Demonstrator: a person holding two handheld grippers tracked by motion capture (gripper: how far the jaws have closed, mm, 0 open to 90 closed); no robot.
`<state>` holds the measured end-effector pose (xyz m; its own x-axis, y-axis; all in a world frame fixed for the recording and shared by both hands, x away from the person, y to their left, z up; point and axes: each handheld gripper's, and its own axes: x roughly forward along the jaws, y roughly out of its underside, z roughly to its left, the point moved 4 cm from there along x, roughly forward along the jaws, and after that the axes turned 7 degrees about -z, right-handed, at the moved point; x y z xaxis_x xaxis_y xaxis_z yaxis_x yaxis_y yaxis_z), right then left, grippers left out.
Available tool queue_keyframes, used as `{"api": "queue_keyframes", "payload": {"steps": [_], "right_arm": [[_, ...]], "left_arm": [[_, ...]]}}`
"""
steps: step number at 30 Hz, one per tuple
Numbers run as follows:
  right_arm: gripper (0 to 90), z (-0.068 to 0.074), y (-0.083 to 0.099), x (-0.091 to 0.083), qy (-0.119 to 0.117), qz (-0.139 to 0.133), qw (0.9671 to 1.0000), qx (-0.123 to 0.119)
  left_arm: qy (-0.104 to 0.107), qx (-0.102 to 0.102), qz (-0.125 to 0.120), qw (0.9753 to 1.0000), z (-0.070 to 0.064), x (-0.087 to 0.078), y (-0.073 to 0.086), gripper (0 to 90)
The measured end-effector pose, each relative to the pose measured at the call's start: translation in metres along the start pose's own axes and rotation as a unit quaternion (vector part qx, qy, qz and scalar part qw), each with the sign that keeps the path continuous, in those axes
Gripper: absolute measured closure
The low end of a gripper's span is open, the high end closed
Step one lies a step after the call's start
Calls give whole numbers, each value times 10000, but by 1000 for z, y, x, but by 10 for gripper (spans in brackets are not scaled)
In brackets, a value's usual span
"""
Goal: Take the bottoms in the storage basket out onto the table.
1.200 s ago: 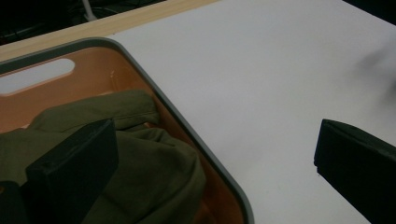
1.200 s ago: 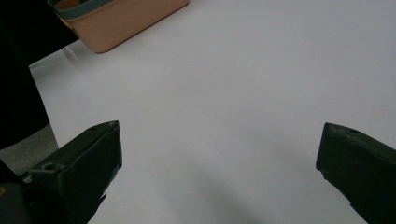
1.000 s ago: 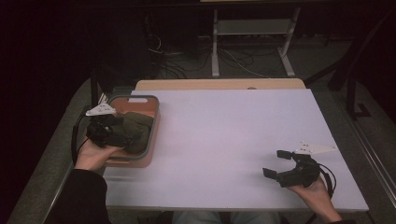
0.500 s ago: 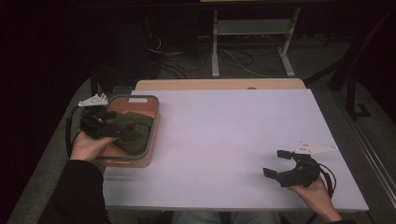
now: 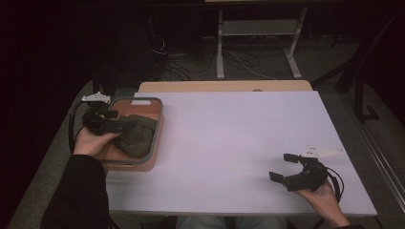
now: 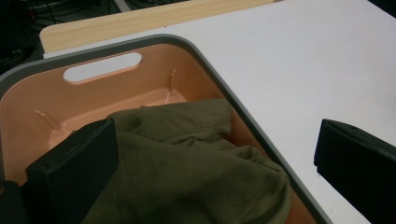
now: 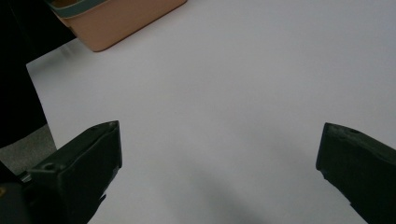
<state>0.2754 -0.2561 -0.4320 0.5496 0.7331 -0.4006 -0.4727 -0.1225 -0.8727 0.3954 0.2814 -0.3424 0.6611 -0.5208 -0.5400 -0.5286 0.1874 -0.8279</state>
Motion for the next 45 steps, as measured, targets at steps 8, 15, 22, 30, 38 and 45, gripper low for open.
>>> {"api": "queue_keyframes", "payload": {"steps": [8,15,22,30,38,45], "right_arm": [[0,0,0,0,-2,13,10000,2],[0,0,0,0,-3,14,10000,-2],[0,0,0,0,-10,19,10000,6],[0,1,1,0,-27,-7,10000,-12],[0,1,1,-1,-23,-4,10000,-14],[0,1,1,-2,-27,-6,10000,-17]], "left_arm": [[-48,-370,-2,9993,17,8,6,0],[-92,-669,-3,9977,29,17,14,0],[-115,-812,95,9966,37,25,24,0],[-90,-957,181,9952,42,33,32,0],[-114,-973,233,9949,44,40,34,0],[-218,-968,339,9945,44,44,37,0]]}}
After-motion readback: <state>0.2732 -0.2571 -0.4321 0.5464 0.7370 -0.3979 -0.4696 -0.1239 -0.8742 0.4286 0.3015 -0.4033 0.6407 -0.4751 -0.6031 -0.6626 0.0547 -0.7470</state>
